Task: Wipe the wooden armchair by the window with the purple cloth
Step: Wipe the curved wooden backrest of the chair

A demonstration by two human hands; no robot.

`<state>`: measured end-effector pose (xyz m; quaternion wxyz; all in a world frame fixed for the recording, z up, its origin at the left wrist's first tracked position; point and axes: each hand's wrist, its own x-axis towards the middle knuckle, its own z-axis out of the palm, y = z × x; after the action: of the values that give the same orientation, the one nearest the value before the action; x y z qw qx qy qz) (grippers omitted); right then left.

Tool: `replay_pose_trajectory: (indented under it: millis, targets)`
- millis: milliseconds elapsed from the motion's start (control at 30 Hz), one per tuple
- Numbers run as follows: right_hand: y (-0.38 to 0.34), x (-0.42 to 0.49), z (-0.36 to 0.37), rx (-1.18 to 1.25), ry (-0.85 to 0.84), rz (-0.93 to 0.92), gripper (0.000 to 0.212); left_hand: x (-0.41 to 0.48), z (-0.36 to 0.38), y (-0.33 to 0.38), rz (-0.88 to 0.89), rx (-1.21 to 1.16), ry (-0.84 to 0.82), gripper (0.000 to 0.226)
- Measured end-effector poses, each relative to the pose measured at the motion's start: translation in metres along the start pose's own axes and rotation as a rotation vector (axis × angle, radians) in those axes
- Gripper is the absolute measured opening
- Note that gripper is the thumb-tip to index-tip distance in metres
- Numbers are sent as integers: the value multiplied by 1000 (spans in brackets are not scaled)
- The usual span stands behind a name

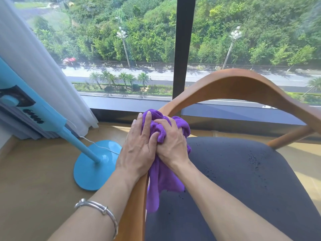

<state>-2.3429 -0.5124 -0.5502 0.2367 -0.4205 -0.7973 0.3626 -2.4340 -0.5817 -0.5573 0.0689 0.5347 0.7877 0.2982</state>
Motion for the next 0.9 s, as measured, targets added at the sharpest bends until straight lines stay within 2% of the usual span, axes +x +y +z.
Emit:
replay_pose_trajectory:
  millis: [133, 300, 433, 700, 800, 900]
  targets:
    - [0, 1, 0, 4, 0, -3, 54, 0, -1, 4, -24, 3, 20, 67]
    - [-5, -1, -1, -12, -15, 19, 58, -3, -4, 8, -69, -9, 29, 73]
    - [-7, -6, -2, -8, 4, 34, 58, -4, -5, 10, -22, -30, 53, 72]
    - [3, -18, -4, -69, 33, 19, 38, -9, -5, 9, 87, 60, -6, 69]
    - [8, -21, -9, -100, 16, -12, 37, -16, -1, 16, 47, 62, -28, 75]
    - [11, -25, -17, -150, -7, -48, 33, -19, 1, 25, -11, 74, -48, 71]
